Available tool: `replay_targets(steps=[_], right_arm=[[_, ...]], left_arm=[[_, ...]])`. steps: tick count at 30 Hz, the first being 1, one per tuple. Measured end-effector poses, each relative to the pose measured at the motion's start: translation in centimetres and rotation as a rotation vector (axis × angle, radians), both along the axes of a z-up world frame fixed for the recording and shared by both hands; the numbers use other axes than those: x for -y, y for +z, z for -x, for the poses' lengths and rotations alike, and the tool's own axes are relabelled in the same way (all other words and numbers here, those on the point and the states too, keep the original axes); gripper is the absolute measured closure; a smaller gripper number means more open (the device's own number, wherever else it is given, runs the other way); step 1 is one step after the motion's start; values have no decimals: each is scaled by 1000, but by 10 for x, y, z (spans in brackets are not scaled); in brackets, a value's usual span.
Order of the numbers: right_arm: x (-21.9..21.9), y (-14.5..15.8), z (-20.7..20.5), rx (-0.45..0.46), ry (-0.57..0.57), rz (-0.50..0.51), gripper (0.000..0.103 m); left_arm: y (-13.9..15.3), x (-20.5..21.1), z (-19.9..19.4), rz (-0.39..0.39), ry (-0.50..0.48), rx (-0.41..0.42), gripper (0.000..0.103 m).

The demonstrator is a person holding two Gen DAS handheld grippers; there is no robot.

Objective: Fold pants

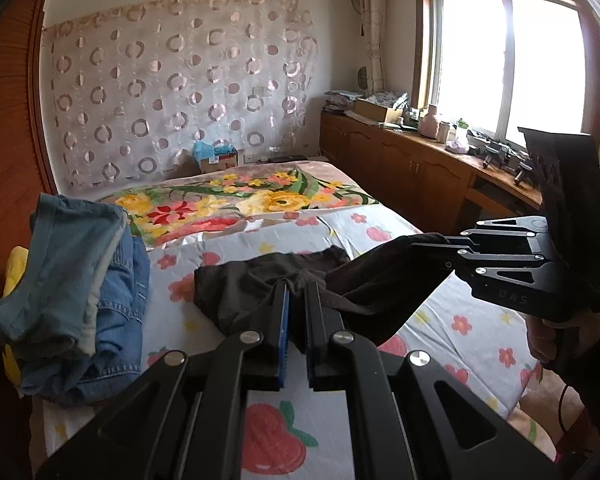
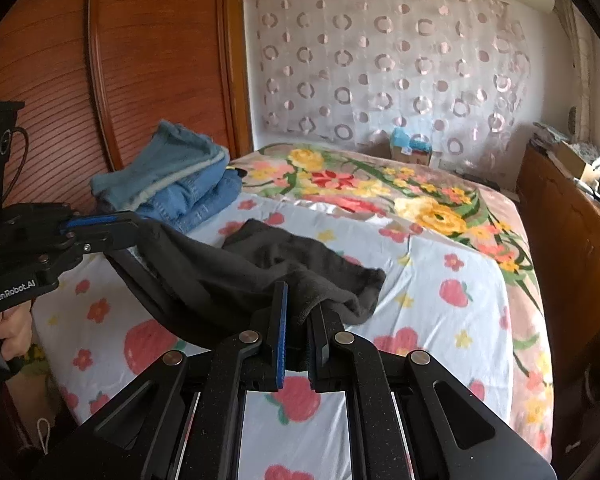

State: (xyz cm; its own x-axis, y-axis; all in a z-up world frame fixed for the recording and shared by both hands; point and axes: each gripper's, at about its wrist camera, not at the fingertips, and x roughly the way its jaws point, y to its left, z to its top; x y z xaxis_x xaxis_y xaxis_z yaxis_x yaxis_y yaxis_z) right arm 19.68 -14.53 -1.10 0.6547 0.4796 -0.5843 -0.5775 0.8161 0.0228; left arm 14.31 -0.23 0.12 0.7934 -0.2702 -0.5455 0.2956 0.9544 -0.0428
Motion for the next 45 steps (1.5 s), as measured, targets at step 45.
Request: replay_targets(steps=[45], right_arm=[[25,-95,76,-170,-41,-31,98]], left_arm=[[-99,8,80,49,13,-226,99]])
